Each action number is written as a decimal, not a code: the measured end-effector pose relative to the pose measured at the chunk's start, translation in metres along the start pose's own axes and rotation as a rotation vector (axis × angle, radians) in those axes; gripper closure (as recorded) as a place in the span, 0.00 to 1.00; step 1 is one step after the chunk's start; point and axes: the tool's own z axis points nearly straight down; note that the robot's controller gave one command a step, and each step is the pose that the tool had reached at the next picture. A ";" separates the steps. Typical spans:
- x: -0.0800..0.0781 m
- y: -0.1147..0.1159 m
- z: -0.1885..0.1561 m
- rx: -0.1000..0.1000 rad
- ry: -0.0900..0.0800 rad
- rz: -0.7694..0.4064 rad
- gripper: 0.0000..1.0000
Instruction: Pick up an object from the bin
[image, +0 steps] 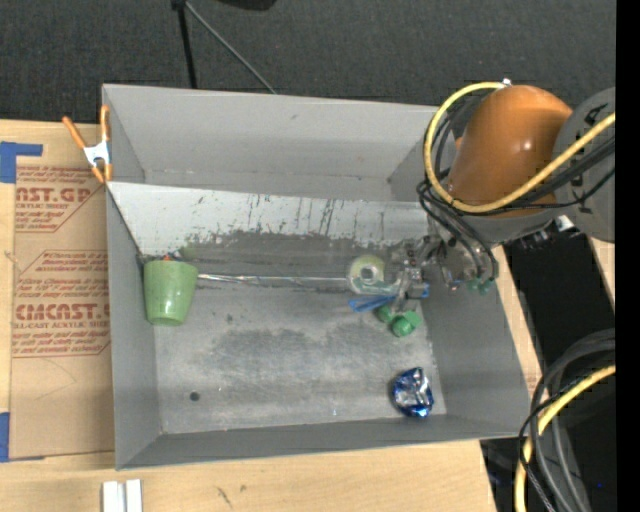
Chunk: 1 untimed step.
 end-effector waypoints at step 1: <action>0.033 0.044 -0.035 -0.002 0.006 -0.228 1.00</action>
Offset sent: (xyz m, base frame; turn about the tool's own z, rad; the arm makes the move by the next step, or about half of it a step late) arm -0.0332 0.0421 0.0336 -0.2255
